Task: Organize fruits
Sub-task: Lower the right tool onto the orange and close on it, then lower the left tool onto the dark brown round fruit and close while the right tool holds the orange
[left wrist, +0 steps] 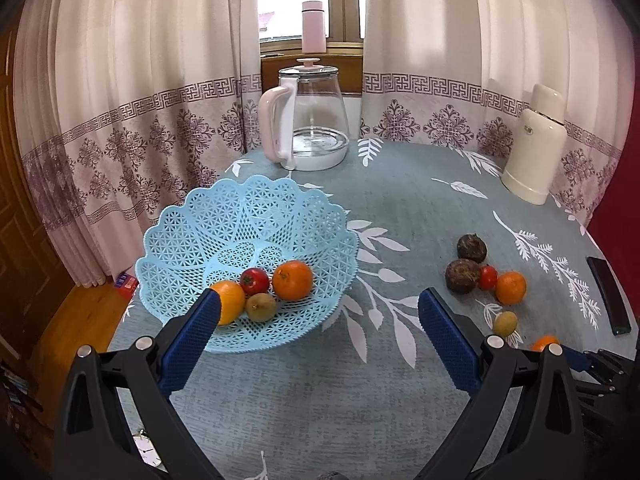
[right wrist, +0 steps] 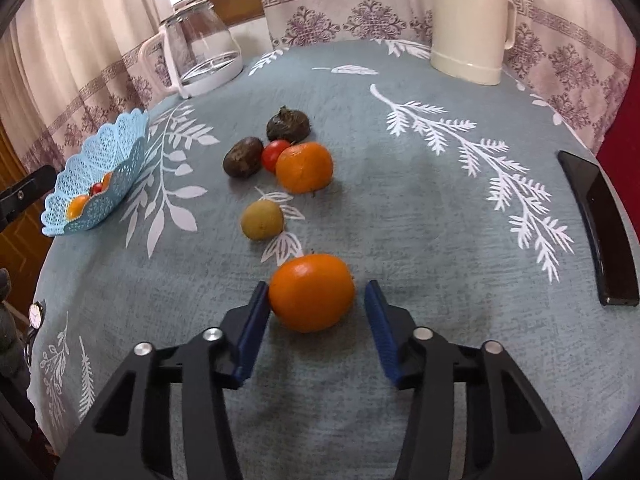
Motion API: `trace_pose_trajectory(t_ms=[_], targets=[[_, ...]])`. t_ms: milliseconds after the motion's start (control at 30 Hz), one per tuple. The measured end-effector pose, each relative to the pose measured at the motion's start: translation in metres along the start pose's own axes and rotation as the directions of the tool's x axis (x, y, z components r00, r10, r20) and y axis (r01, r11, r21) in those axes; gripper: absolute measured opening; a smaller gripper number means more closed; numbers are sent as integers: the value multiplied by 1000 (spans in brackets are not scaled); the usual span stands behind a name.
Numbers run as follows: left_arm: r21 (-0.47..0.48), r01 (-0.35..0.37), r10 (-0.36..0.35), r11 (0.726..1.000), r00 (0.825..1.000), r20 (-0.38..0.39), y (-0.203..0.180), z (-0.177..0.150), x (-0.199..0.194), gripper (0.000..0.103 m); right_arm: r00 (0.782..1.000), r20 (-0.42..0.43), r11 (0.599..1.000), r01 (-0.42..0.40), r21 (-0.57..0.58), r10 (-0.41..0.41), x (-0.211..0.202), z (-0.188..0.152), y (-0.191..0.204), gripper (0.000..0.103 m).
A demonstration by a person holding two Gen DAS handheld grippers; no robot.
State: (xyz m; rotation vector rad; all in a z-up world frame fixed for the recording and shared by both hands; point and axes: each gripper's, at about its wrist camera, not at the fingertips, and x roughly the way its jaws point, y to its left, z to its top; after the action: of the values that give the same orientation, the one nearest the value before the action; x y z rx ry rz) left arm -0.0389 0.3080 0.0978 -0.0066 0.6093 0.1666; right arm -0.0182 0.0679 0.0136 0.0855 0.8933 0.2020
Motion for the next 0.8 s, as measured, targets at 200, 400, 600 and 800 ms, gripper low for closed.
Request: trace_pose_trajectory(t_ms=[200,400,600,800], targets=[[7,26,-26,1000,999,-22,-9,-4,5,100,1000,-4,1000,-7,-27,7,4,1,4,43],[46,41,-40,998,999,-32,-23,-9,7,100,1000,3,1000,-28,-15,28,1,1,0,42],[84,50,-46,995,998,-44,-38,-14,12,100,999,30,999,-29,14,29,-7,3,-10,42],[106,78,-70,991,995,-77,-55,-21,19,100,998,66,998,-10,57,6,-15,8,-30,42]])
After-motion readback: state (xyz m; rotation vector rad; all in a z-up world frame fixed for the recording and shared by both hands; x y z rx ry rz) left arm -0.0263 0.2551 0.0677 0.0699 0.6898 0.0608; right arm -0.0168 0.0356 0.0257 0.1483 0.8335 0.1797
